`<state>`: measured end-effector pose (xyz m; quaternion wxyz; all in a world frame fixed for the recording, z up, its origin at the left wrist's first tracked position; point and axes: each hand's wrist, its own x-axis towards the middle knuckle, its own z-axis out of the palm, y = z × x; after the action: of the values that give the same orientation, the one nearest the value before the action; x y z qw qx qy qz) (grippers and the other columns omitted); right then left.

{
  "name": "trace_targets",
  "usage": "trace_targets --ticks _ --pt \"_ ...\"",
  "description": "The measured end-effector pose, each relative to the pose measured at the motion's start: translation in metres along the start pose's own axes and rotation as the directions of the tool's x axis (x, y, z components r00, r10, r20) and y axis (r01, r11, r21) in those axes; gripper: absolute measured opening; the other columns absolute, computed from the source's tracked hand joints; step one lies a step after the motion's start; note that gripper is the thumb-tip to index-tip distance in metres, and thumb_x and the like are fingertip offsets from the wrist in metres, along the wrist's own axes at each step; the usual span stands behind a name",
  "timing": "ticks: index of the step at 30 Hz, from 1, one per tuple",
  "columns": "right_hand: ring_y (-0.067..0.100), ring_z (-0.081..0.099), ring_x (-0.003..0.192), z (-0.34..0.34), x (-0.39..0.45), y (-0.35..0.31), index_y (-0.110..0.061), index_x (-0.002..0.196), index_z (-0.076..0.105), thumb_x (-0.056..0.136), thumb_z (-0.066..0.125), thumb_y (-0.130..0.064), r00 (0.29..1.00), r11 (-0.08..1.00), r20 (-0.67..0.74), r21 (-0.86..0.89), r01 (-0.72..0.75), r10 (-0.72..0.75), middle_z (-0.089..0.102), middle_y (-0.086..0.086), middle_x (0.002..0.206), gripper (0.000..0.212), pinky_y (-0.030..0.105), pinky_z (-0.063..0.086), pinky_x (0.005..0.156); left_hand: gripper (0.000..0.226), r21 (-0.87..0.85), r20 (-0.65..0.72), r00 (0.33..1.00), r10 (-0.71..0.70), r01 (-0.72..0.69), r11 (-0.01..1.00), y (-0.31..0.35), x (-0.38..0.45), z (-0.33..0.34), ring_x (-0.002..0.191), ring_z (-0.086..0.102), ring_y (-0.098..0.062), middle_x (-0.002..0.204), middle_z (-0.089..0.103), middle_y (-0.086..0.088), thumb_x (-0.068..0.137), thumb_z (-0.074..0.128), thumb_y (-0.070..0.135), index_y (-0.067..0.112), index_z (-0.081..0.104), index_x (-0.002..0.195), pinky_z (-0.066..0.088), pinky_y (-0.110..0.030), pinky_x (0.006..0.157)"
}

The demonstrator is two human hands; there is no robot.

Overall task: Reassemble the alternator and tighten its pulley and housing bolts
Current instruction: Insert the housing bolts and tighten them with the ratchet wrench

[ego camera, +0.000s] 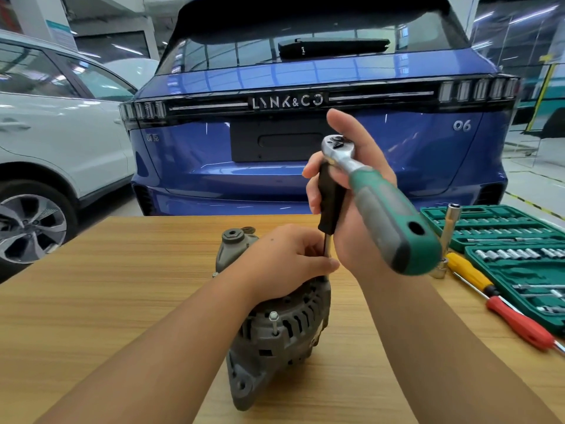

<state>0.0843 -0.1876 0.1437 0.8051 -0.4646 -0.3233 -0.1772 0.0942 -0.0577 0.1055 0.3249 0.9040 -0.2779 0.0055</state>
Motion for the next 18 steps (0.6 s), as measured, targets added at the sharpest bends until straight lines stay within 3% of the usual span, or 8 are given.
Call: trace_targets --ticks 4,7,9,11,13,15,16,18 --pt "0.022 0.053 0.059 -0.003 0.002 -0.007 -0.022 0.122 0.062 0.093 0.044 -0.019 0.989 0.981 0.075 0.133 -0.14 0.131 0.06 0.013 0.08 0.035 0.025 0.047 0.054 0.024 -0.001 -0.021 1.0 -0.004 0.004 1.0 -0.001 0.002 0.0 0.091 0.057 0.009 0.098 0.057 0.037 0.088 0.066 0.052 0.07 0.05 0.086 0.058 -0.036 0.08" --pt "0.017 0.053 0.063 0.001 -0.002 -0.008 -0.02 0.13 0.054 0.087 0.056 -0.034 0.989 0.987 -0.01 0.057 -0.148 0.149 0.061 0.006 0.082 0.045 0.027 0.046 0.056 0.005 -0.053 -0.024 0.999 -0.042 0.04 0.998 -0.007 0.003 0.002 0.084 0.066 0.0 0.089 0.069 0.02 0.087 0.07 0.052 0.05 0.065 0.089 0.059 -0.038 0.08" --pt "0.013 0.049 0.059 0.004 -0.004 -0.008 -0.012 0.129 0.053 0.087 0.067 -0.032 0.987 0.991 -0.115 -0.058 -0.121 0.113 0.06 -0.003 0.072 0.049 0.025 0.043 0.053 0.013 0.011 -0.024 0.999 -0.041 0.042 0.999 -0.007 0.005 0.002 0.081 0.066 0.002 0.088 0.071 0.017 0.09 0.068 0.051 0.039 0.069 0.091 0.058 -0.034 0.077" --pt "0.01 0.043 0.054 0.004 -0.004 -0.009 -0.008 0.11 0.062 0.088 0.073 -0.027 0.975 0.979 -0.213 -0.179 -0.095 0.055 0.052 -0.006 0.063 0.031 0.022 0.039 0.048 0.014 0.024 0.001 0.999 -0.038 0.038 0.999 -0.006 0.006 0.002 0.081 0.065 0.003 0.089 0.071 0.018 0.092 0.066 0.053 0.039 0.07 0.092 0.058 -0.033 0.077" --pt "0.01 0.041 0.053 -0.002 -0.001 -0.012 -0.011 0.094 0.065 0.092 0.072 -0.022 0.963 0.974 -0.252 -0.174 -0.146 0.1 0.049 -0.005 0.061 0.013 0.023 0.038 0.049 0.014 0.013 0.02 0.998 -0.053 0.053 0.999 -0.004 0.005 0.001 0.082 0.063 0.007 0.09 0.069 0.024 0.092 0.065 0.054 0.041 0.069 0.09 0.055 -0.028 0.072" --pt "0.011 0.043 0.055 -0.007 0.001 -0.017 -0.016 0.1 0.065 0.093 0.068 -0.019 0.969 0.976 -0.158 -0.083 -0.203 0.188 0.053 -0.003 0.066 0.008 0.025 0.039 0.054 0.015 0.02 0.017 0.998 -0.067 0.066 0.998 -0.003 0.006 0.001 0.082 0.061 0.01 0.09 0.066 0.029 0.093 0.066 0.054 0.04 0.067 0.086 0.05 -0.025 0.068" --pt "0.012 0.045 0.057 -0.008 0.001 -0.017 -0.017 0.108 0.064 0.093 0.067 -0.017 0.976 0.979 -0.099 -0.045 -0.2 0.195 0.054 -0.001 0.07 0.015 0.026 0.04 0.056 0.016 0.019 0.009 0.997 -0.073 0.073 0.997 -0.003 0.006 0.001 0.082 0.061 0.009 0.09 0.066 0.028 0.093 0.066 0.053 0.04 0.067 0.085 0.049 -0.026 0.068" --pt "0.013 0.045 0.058 -0.004 -0.001 -0.011 -0.021 0.118 0.06 0.092 0.063 -0.01 0.995 0.994 -0.033 -0.056 -0.095 0.094 0.052 0.005 0.078 0.029 0.026 0.041 0.057 0.015 0.0 0.002 0.997 -0.072 0.072 0.997 -0.002 0.005 -0.001 0.08 0.063 0.006 0.088 0.069 0.022 0.093 0.067 0.051 0.038 0.068 0.086 0.051 -0.027 0.069"
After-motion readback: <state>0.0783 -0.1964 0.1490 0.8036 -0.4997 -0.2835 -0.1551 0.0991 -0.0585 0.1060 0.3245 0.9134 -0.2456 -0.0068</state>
